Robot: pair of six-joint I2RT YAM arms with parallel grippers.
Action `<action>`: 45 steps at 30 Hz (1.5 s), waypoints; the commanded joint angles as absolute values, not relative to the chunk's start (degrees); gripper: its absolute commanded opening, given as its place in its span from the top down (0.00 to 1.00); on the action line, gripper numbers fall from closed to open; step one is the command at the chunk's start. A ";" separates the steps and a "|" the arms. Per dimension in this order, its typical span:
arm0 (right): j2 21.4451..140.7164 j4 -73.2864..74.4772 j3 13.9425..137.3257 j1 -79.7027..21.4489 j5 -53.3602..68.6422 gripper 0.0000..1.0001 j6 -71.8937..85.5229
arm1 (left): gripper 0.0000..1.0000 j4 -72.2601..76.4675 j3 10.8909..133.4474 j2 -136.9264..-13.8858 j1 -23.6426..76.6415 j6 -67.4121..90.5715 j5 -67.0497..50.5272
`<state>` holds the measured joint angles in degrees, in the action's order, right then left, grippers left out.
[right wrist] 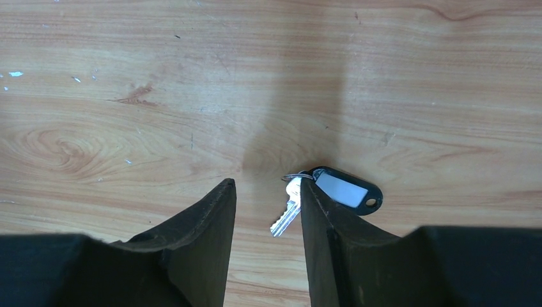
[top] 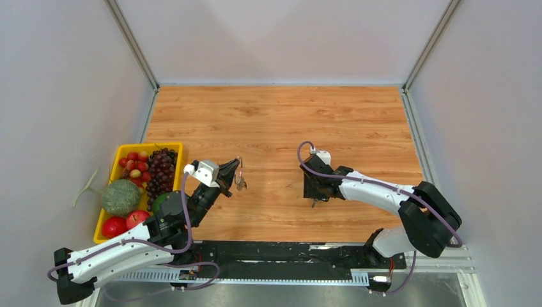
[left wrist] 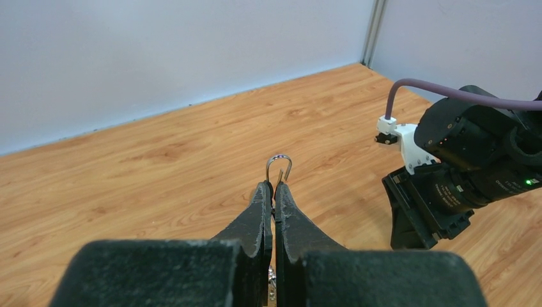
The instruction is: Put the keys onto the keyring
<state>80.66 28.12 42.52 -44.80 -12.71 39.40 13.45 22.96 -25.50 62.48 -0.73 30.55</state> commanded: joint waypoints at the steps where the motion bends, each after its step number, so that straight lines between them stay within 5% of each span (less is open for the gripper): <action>1: 82.20 26.37 43.10 -44.65 -13.24 0.56 41.31 | 1.00 15.18 22.96 -25.55 62.31 -0.35 29.88; 14: 86.31 25.57 44.08 -44.57 -14.46 0.67 40.05 | 1.00 15.38 22.85 -26.09 62.34 -0.35 29.60; 17: 87.37 25.10 43.88 -44.60 -13.90 0.74 38.84 | 1.00 15.38 22.85 -26.15 62.32 -0.34 29.73; 21: 87.68 24.43 43.56 -44.56 -13.48 0.99 37.14 | 1.00 15.30 22.78 -26.13 62.36 -0.35 29.89; 35: 72.40 22.37 43.80 -49.44 -9.58 1.00 31.21 | 1.00 15.47 22.68 -26.10 62.33 -0.35 29.69; 40: 71.92 25.54 43.25 -49.31 -13.38 0.58 33.01 | 1.00 15.47 22.61 -25.93 62.31 -0.35 29.64; 45: 76.02 26.67 44.07 -49.35 -14.75 0.42 34.98 | 1.00 15.39 22.62 -25.85 62.36 -0.35 29.63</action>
